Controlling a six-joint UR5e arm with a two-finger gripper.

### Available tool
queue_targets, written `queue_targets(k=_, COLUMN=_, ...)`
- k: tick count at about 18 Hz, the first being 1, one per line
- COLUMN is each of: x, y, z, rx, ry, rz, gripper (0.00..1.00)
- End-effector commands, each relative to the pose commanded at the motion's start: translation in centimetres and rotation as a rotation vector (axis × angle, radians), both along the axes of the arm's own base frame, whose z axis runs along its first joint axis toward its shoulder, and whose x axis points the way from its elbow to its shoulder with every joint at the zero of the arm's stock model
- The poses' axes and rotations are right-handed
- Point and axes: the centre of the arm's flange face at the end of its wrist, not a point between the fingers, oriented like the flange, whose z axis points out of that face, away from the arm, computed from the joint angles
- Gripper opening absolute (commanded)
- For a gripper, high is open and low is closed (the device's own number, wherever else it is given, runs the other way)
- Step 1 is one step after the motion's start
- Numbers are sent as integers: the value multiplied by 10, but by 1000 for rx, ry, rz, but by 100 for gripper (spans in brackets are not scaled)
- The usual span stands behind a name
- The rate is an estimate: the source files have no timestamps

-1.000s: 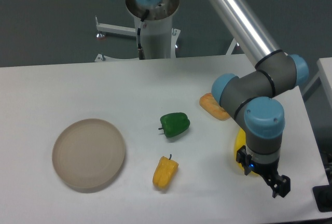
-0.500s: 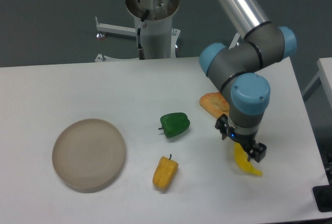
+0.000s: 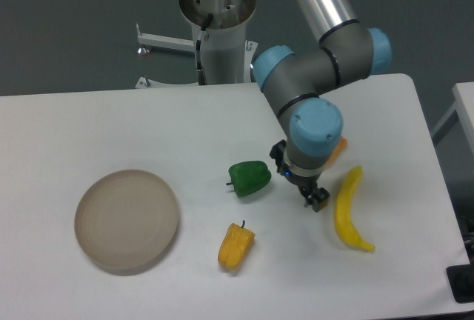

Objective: Pick up the green pepper from the table
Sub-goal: 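Move the gripper away from the banana toward the green bell pepper, then lower the open gripper over the green bell pepper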

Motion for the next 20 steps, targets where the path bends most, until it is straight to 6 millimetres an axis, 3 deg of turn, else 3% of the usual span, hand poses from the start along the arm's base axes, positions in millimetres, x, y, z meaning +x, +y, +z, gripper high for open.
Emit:
queue_targets(k=11, x=36, y=-7, z=-12, rx=-30, ry=-20, rz=-26, gripper=100)
queue_targets(k=20, x=44, y=-13, z=-28, rx=-39, ry=-30, rz=-38, gripper=100)
